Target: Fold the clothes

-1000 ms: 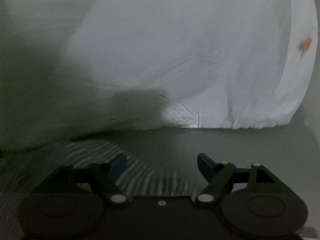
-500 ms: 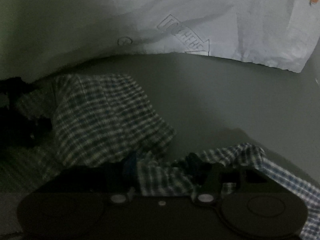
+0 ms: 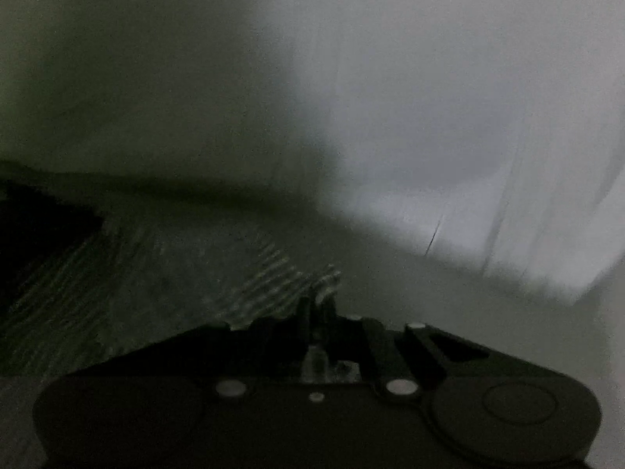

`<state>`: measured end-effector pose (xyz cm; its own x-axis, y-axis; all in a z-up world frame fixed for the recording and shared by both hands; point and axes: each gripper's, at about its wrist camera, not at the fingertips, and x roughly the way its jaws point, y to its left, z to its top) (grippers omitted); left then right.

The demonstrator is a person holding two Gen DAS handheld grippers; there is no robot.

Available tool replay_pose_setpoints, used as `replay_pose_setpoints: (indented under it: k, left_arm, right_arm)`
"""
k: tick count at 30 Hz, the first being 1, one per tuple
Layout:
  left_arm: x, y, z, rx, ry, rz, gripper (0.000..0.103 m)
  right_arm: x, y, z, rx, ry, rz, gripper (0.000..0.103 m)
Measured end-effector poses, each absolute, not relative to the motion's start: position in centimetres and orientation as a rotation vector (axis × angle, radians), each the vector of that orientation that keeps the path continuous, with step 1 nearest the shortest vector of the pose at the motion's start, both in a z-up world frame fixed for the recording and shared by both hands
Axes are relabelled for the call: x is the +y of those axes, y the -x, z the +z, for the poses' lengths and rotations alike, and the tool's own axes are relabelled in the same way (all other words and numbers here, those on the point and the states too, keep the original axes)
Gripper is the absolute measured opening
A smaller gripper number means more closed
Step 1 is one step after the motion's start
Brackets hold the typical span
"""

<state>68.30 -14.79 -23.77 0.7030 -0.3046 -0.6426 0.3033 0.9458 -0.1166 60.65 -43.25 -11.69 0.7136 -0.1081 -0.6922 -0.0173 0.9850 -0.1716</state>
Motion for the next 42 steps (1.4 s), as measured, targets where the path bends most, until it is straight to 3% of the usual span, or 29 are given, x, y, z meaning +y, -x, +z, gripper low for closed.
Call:
replay_pose_setpoints:
  k: [1, 5, 9, 15, 18, 20, 21, 23, 25, 27, 31, 35, 39, 40, 41, 42]
  left_arm:
    - [-14.2, -68.4, -23.3, 0.697, 0.019, -0.304, 0.0]
    - [-11.1, -70.0, -22.0, 0.666, 0.094, -0.19, 0.0]
    - [-9.3, -70.6, -23.0, 0.736, 0.126, -0.22, 0.001]
    - [-8.6, -68.4, -23.1, 0.724, 0.005, -0.199, 0.028]
    - [-5.3, -67.0, -23.0, 0.738, 0.117, -0.109, 0.05]
    - [-3.2, -65.7, -22.9, 0.742, 0.204, -0.021, 0.071]
    - [-2.2, -65.0, -22.8, 0.742, 0.243, 0.024, 0.073]
    - [0.4, -62.8, -22.6, 0.733, 0.311, 0.143, 0.078]
    - [2.7, -60.6, -22.6, 0.718, 0.372, 0.266, 0.089]
    - [6.7, -58.1, -22.5, 0.701, 0.453, 0.407, 0.097]
    - [13.3, -57.3, -23.1, 0.724, 0.566, 0.526, 0.098]
    - [13.7, -60.1, -24.2, 0.717, 0.517, 0.53, 0.103]
    - [12.9, -61.9, -25.0, 0.663, 0.484, 0.596, 0.1]
    - [12.8, -61.9, -24.9, 0.652, 0.468, 0.627, 0.09]
    - [12.3, -62.0, -24.8, 0.655, 0.431, 0.67, 0.068]
    - [12.4, -62.1, -24.6, 0.672, 0.411, 0.697, 0.057]
  right_arm:
    - [-43.0, -61.3, -10.5, 0.735, 0.204, -0.058, 0.005]
    - [-42.0, -63.6, -6.5, 0.598, 0.299, -0.065, 0.005]
    - [-40.4, -63.0, -8.3, 0.586, 0.442, -0.081, 0.005]
    - [-41.8, -65.3, -12.6, 0.612, 0.566, -0.213, 0.003]
    - [-43.4, -67.0, -12.8, 0.628, 0.496, -0.306, 0.0]
    - [-44.7, -68.0, -14.1, 0.708, 0.423, -0.36, 0.001]
    - [-45.1, -68.2, -14.9, 0.755, 0.396, -0.382, 0.001]
    - [-44.6, -66.6, -15.5, 0.753, 0.369, -0.383, 0.006]
    - [-43.5, -64.4, -15.3, 0.73, 0.343, -0.344, 0.038]
    - [-42.0, -61.7, -15.1, 0.719, 0.324, -0.322, 0.044]
    - [-40.6, -57.2, -15.6, 0.77, 0.269, -0.28, 0.044]
    - [-38.8, -54.4, -16.5, 0.822, 0.29, -0.26, 0.043]
    - [-37.1, -50.6, -15.5, 0.832, 0.323, -0.267, 0.04]
    - [-36.9, -50.7, -15.3, 0.835, 0.322, -0.271, 0.038]
    - [-36.8, -50.9, -15.2, 0.838, 0.321, -0.275, 0.038]
    - [-36.8, -50.7, -15.1, 0.843, 0.318, -0.28, 0.038]
